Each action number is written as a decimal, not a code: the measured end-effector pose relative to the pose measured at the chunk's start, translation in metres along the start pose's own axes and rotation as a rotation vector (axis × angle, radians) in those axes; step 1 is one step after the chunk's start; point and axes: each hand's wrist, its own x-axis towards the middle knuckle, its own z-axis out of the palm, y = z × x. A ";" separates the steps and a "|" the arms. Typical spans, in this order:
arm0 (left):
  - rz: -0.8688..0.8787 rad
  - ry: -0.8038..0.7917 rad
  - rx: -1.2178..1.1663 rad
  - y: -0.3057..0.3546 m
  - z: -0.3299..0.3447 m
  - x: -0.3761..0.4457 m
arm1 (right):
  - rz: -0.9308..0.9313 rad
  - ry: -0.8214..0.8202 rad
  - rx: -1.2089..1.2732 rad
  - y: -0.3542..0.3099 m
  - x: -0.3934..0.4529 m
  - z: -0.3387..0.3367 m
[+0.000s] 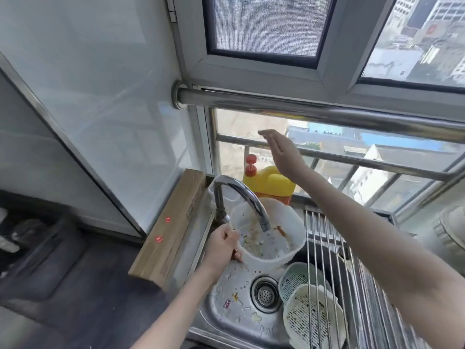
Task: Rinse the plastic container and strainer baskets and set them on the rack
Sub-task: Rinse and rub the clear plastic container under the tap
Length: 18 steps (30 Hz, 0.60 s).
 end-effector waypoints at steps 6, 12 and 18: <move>-0.142 0.087 0.121 -0.048 -0.020 -0.027 | 0.239 -0.053 -0.048 0.037 -0.086 -0.005; -0.254 0.182 0.254 -0.087 -0.027 -0.032 | 0.261 -0.513 -0.228 0.047 -0.120 0.050; -0.244 0.317 0.345 -0.104 -0.023 -0.026 | 0.141 -0.572 -0.111 0.054 -0.118 0.095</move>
